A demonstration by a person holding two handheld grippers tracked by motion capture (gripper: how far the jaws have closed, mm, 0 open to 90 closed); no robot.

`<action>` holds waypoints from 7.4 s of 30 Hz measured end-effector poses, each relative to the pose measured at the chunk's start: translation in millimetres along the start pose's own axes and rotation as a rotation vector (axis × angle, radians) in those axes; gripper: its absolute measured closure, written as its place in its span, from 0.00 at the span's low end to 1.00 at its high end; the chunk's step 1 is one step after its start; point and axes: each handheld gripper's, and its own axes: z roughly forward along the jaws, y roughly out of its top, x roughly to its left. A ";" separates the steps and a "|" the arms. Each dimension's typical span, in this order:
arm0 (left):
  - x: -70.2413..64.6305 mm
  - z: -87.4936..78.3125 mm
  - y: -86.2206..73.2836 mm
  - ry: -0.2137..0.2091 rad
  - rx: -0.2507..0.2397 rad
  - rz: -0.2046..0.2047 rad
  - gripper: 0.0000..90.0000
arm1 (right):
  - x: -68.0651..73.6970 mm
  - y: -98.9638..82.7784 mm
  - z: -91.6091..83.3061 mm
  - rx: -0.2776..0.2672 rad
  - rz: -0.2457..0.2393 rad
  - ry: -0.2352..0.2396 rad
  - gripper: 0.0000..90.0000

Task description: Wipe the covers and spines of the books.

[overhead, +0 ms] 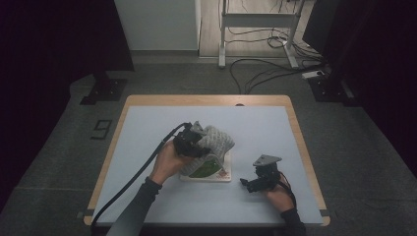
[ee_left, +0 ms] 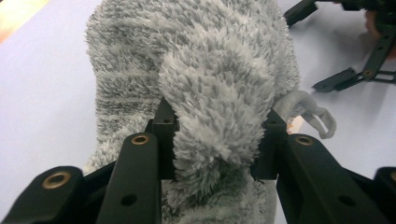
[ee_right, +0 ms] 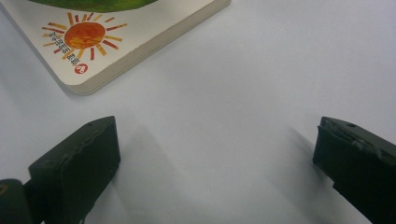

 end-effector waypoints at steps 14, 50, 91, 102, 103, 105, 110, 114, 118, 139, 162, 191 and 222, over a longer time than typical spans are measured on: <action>31.7 -25.5 -25.8 0.080 0.010 -0.082 0.68 | 0.1 0.0 0.0 -0.001 -0.001 -0.001 0.00; 102.0 -73.4 -113.3 0.204 0.008 -0.317 0.69 | 0.5 -0.1 0.0 -0.001 0.001 -0.003 0.00; 127.9 -32.3 -160.8 0.198 0.027 -0.428 0.25 | 0.5 -0.1 0.0 -0.001 0.001 -0.002 0.00; 115.3 -55.9 -153.6 0.198 -0.024 -0.378 0.00 | 0.5 -0.1 -0.1 -0.001 0.001 -0.003 0.00; 113.0 -57.1 -152.5 0.191 -0.033 -0.368 0.00 | 0.5 -0.1 -0.1 -0.001 0.001 -0.003 0.00; 107.1 -58.7 -150.3 0.186 -0.045 -0.343 0.00 | 0.5 -0.1 -0.1 -0.001 0.001 -0.003 0.00; 90.2 -60.0 -144.8 0.154 -0.065 -0.286 0.00 | 0.5 -0.1 -0.1 -0.001 0.000 -0.003 0.00; 75.4 -58.9 -139.7 0.135 -0.080 -0.244 0.00 | 0.5 -0.2 -0.1 -0.001 0.000 -0.003 0.00; 59.6 -54.0 -134.9 0.092 -0.100 -0.210 0.00 | 0.6 -0.2 -0.2 -0.002 -0.001 -0.003 0.00; 1.2 3.7 -139.7 -0.038 -0.025 -0.112 0.00 | 0.9 -0.4 -0.4 -0.005 -0.005 -0.002 0.01; -42.6 36.2 -137.6 -0.061 -0.019 -0.054 0.05 | 0.6 -0.2 -0.6 -0.003 -0.001 0.005 0.02; -20.1 40.7 -125.8 0.070 0.005 -0.023 0.04 | 0.4 0.0 -0.7 -0.003 0.000 0.008 0.02; -25.8 66.2 -111.2 -0.019 -0.052 -0.013 0.00 | -19.1 51.1 16.1 0.011 -0.045 0.095 0.05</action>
